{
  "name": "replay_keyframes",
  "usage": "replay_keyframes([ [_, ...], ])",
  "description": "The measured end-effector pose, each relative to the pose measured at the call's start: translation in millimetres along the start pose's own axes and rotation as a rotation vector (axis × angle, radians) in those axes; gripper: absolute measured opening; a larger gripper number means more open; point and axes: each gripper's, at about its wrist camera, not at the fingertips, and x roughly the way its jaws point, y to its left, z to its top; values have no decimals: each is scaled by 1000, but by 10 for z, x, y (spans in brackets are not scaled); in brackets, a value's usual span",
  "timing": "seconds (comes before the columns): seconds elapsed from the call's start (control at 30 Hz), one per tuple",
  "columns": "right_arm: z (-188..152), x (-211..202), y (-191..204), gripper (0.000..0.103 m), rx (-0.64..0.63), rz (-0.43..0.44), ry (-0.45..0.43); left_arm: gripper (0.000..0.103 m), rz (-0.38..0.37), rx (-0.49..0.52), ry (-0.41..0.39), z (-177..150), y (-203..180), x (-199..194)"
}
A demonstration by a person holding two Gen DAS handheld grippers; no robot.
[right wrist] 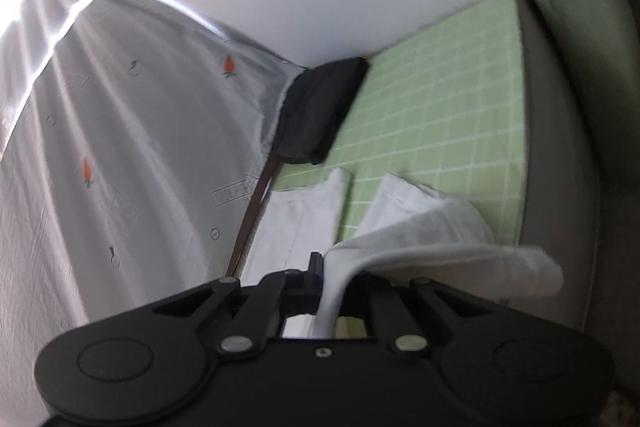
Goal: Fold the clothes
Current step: 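Grasp the shirt's folded end with the right tool while the left tool grasps the collar, then lay the lifted white shirt down and open both tools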
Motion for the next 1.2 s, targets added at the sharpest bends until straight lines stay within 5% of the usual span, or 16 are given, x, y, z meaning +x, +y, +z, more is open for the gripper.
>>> replay_keyframes([
  [0.1, 47, 47, -31, 2, 29, -14, 7, 7, 17, -54, 5, -5, 3, 30],
  [0.23, 235, -172, 87, 2, 146, 109, -28, 7, -35, -82, -20, 102, -166, -274],
  [0.4, 722, -377, 595, 2, -25, 268, -125, 7, -131, -33, -112, 344, -585, -700],
  [0.53, 744, -81, 672, 2, -164, 189, -80, 7, -61, -159, -38, 194, -581, -404],
  [0.63, 677, 67, 441, 2, -15, 163, -58, 7, -6, -254, -4, 7, -514, -324],
  [0.73, 711, 197, 378, 2, 30, 145, -37, 7, 17, -251, -4, -68, -530, -367],
  [1.0, 870, 657, 765, 2, -173, 64, 16, 7, 73, -270, -90, -123, -774, -399],
  [1.2, 796, 1406, 1459, 2, -313, 138, 44, 7, 105, -227, -156, 66, -1231, -73],
])
